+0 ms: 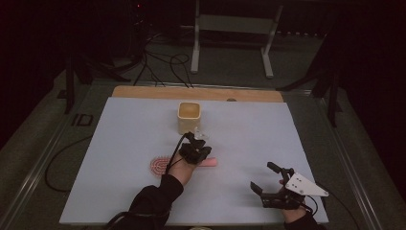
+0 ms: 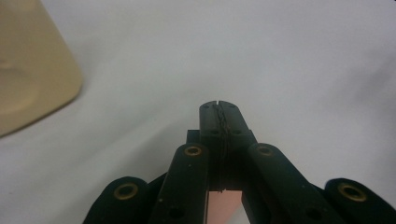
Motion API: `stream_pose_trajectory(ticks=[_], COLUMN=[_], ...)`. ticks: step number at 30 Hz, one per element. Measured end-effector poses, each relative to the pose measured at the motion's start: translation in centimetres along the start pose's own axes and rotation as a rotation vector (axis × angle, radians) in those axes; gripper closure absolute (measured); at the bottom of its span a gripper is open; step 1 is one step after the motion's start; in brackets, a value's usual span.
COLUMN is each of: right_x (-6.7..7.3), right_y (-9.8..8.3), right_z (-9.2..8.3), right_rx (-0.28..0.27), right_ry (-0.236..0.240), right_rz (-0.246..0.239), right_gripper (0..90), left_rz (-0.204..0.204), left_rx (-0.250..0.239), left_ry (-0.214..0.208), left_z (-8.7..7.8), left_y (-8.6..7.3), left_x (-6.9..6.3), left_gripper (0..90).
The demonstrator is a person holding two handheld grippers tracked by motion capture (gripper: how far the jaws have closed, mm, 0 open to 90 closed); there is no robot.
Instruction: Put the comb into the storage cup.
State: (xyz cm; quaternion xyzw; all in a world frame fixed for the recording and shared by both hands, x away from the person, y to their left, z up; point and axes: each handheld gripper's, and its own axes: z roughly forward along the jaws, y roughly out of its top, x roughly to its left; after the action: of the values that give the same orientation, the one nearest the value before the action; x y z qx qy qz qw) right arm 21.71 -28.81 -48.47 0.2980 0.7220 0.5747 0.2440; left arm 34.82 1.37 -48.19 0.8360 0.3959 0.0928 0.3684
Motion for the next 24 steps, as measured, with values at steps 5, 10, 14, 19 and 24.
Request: stream_pose_trajectory(ticks=[5,10,14,19,24], right_x=[0.0,0.0,0.0,0.0,0.0], right_y=[0.0,0.0,0.0,0.0,0.0], right_z=[0.0,0.0,0.0,0.0,0.0], right_rx=[0.000,-0.001,0.002,-0.001,-0.003], right_ry=[0.002,0.004,0.005,0.008,0.007], right_rz=[0.001,0.003,0.003,0.007,0.009], right_gripper=[8.3,8.3,8.3,8.3,8.3], left_rz=[-0.012,-0.016,-0.019,-0.028,-0.028], left_rx=[0.023,0.061,0.093,0.120,0.147], left_ry=[-0.002,0.002,0.007,-0.004,-0.005], left_z=[0.4,1.1,1.6,2.0,2.3], left_y=[0.1,0.2,0.3,0.5,0.6], left_x=[0.0,-0.2,-0.2,-0.2,-0.1], left_gripper=[90.0,90.0,90.0,90.0,90.0])
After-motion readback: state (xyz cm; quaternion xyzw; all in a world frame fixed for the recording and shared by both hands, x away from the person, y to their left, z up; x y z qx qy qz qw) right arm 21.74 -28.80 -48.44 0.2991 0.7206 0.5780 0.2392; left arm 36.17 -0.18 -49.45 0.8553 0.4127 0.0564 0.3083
